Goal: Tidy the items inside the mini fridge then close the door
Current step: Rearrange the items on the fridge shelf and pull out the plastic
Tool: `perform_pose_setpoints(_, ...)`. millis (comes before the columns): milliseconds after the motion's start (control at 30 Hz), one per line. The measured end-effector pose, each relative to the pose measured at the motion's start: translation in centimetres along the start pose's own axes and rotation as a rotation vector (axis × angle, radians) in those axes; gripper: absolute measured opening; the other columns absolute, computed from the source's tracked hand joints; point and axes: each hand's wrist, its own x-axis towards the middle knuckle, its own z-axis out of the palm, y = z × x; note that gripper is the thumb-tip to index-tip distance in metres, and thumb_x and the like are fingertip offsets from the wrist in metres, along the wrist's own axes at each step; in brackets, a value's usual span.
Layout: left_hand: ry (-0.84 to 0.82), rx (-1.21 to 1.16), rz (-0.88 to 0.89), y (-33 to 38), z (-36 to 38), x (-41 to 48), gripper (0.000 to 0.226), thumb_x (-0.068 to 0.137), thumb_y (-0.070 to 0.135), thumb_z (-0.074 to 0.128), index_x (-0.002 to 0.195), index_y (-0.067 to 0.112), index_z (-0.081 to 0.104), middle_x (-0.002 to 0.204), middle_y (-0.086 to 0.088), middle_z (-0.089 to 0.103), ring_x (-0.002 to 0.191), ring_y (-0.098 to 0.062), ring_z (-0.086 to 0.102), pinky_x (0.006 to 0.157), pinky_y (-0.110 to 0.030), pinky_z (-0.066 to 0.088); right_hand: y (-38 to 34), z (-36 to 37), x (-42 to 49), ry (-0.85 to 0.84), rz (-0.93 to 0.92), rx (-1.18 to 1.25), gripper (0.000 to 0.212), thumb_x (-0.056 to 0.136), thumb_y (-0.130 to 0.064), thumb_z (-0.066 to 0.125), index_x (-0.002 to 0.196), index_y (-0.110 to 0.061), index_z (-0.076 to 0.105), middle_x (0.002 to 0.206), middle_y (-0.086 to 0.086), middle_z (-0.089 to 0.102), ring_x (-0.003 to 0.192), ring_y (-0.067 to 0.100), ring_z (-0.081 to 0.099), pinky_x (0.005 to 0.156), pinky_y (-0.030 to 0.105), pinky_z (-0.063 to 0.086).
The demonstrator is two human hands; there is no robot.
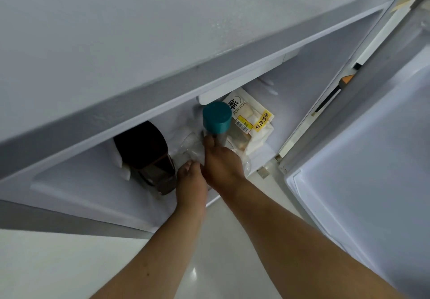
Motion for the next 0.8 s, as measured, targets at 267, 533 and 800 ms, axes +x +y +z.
perform_pose_setpoints(267,-0.034,0.090,0.180,0.9,0.0,-1.1,0.021,0.080,0.040,0.058,0.100,0.044,0.066,0.121,-0.004,0.071,0.106,-0.024,0.072,0.098,-0.051,0.057,3.1,-4.7,-3.5,0.208,-0.105,0.125,0.062,0.080,-0.043,0.078,0.134,-0.029,0.052,0.119,0.003,0.054,0.089,0.022,0.059,0.065,0.028,0.050)
perform_pose_setpoints(533,-0.117,0.224,0.059,0.5,3.0,-0.3,0.030,0.097,0.029,0.050,0.075,0.030,0.070,0.091,0.009,0.073,0.104,-0.020,0.069,0.107,-0.049,0.051,4.7,-6.1,-2.0,0.044,-0.017,-0.016,0.071,0.082,-0.039,0.081,0.141,-0.021,0.048,0.130,0.006,0.062,0.101,0.027,0.067,0.080,0.034,0.056)
perform_pose_setpoints(800,-0.206,0.216,0.014,-0.5,3.2,0.2,0.029,0.099,0.024,0.048,0.095,0.020,0.076,0.099,0.007,0.078,0.106,-0.016,0.070,0.107,-0.045,0.052,4.5,-3.9,-1.4,-0.008,0.058,0.034,0.066,0.089,-0.030,0.076,0.147,-0.019,0.047,0.142,0.009,0.057,0.117,0.030,0.064,0.096,0.039,0.053)
